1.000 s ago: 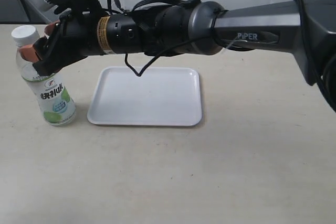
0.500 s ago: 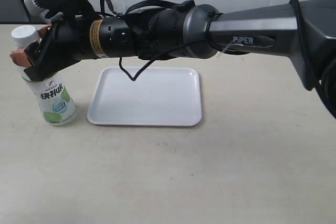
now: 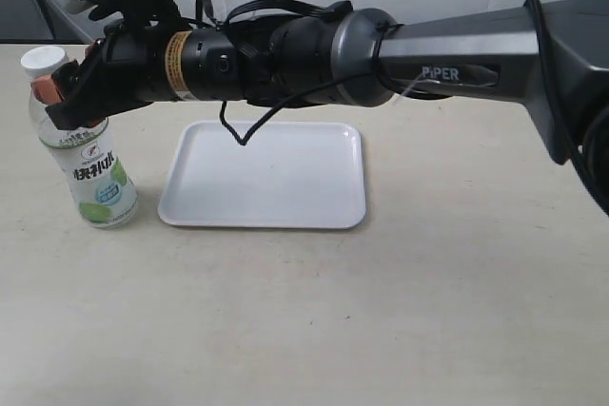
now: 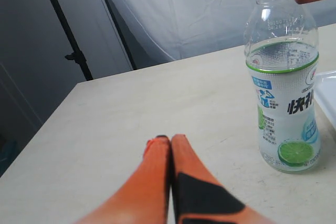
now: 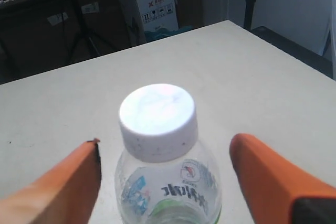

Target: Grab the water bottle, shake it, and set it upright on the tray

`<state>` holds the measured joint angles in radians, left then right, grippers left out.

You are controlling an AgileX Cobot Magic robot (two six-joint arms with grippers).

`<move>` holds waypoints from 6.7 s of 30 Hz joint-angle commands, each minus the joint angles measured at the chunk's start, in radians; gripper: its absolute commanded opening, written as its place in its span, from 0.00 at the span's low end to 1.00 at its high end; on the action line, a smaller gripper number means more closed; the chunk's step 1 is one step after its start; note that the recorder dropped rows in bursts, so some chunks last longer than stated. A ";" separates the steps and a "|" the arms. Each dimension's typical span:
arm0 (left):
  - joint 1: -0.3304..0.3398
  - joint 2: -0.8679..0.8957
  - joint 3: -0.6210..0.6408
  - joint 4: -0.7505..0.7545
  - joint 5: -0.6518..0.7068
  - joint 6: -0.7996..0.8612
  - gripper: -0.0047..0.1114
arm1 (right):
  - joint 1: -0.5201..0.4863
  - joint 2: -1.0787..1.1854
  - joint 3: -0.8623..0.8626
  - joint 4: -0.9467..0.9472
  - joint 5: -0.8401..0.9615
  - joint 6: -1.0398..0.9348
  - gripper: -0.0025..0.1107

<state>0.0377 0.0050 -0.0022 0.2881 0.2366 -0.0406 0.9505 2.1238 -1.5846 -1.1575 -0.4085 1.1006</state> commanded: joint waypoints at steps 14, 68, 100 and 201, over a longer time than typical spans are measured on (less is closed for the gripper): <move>0.000 -0.005 0.002 0.001 0.003 -0.004 0.04 | 0.000 -0.003 -0.008 0.002 -0.023 0.001 0.94; 0.000 -0.005 0.002 0.001 0.003 -0.004 0.04 | 0.070 -0.007 -0.116 -0.014 0.314 0.121 0.01; 0.000 -0.005 0.002 0.001 0.003 -0.004 0.04 | 0.039 -0.689 0.495 -0.060 0.569 0.062 0.01; 0.000 -0.005 0.002 0.001 0.003 -0.004 0.04 | 0.049 -0.561 0.561 -0.062 -0.015 0.132 0.01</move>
<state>0.0377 0.0050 -0.0022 0.2881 0.2366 -0.0406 1.0032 1.5583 -1.0150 -1.2296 -0.3327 1.2482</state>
